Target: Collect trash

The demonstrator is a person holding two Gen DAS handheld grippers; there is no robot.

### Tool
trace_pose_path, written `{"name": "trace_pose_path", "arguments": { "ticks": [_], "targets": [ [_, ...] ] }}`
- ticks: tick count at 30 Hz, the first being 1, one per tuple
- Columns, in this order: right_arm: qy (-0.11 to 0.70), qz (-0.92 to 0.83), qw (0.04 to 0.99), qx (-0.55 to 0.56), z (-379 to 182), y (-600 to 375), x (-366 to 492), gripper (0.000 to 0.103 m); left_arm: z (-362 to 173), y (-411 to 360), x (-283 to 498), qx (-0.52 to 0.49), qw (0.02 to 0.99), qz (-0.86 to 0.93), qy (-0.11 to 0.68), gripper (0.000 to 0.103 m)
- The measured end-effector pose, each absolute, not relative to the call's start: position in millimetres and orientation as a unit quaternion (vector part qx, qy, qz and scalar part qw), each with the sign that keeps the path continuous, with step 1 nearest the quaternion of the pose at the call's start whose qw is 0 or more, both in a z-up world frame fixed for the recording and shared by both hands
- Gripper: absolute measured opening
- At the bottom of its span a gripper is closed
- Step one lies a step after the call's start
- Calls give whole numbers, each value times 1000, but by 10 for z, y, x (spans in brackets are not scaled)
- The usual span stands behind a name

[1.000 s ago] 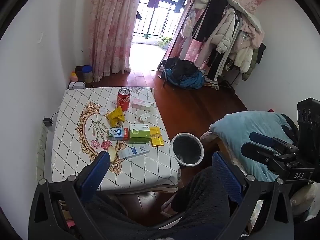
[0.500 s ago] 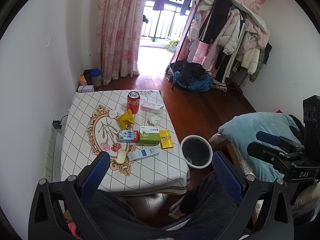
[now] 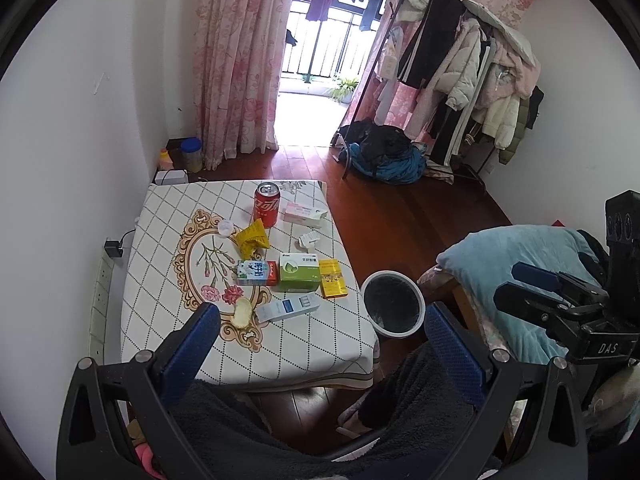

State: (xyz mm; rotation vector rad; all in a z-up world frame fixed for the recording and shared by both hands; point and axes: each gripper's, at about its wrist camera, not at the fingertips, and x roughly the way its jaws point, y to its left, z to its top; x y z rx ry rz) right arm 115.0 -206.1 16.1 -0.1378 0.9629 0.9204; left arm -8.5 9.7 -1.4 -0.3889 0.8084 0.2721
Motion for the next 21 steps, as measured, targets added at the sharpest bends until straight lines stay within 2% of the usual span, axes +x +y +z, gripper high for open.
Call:
{"name": "trace_pose_path", "arguments": {
  "ticks": [21],
  "targets": [
    [446, 425, 785, -66, 163, -2096, 1172, 103, -3, 49, -58, -187, 892, 130, 390, 103]
  ]
}}
